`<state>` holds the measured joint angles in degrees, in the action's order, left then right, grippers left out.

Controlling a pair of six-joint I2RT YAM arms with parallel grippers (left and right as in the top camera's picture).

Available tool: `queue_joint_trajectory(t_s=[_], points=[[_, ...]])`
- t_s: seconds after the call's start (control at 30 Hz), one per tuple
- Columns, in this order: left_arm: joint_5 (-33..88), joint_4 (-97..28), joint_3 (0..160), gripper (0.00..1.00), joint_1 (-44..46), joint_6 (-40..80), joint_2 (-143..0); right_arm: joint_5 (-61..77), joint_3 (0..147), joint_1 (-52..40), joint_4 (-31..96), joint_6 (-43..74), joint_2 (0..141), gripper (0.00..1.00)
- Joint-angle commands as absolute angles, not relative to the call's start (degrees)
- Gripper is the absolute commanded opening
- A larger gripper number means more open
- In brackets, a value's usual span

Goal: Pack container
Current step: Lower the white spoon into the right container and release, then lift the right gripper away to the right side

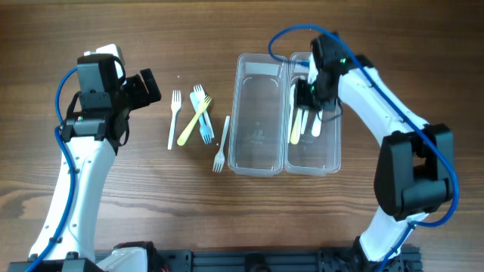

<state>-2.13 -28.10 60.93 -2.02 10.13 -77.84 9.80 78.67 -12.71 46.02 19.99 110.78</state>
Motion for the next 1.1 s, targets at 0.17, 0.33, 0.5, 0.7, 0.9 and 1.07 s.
queue_joint_trajectory(t_s=[0.17, 0.33, 0.5, 0.7, 0.9, 1.07], points=[[-2.7, -27.9, 62.0, 1.00, -2.4, 9.2, -78.2, 8.6, 77.3, -12.6, 43.7, 17.4, 108.9, 0.49], [-2.7, -27.9, 62.0, 1.00, -2.4, 9.2, -78.2, 9.8, 81.5, -12.3, 42.3, 16.3, 99.0, 0.56], [-2.7, -27.9, 62.0, 1.00, -2.4, 9.2, -78.2, 4.7, 86.5, -5.3, 38.6, 17.1, 85.6, 0.70], [-2.7, -27.4, 62.0, 1.00, -2.4, 9.2, -78.2, 4.3, 86.1, 11.1, 42.3, 17.1, 83.7, 0.76], [-0.8, -27.7, 62.0, 1.00, -2.4, 9.4, -78.2, 4.5, 84.6, 20.9, 47.1, 17.1, 91.1, 0.85], [8.6, -26.0, 62.0, 1.00, -2.4, 9.5, -78.2, 8.4, 84.6, 22.1, 49.2, 16.9, 99.0, 0.94]])
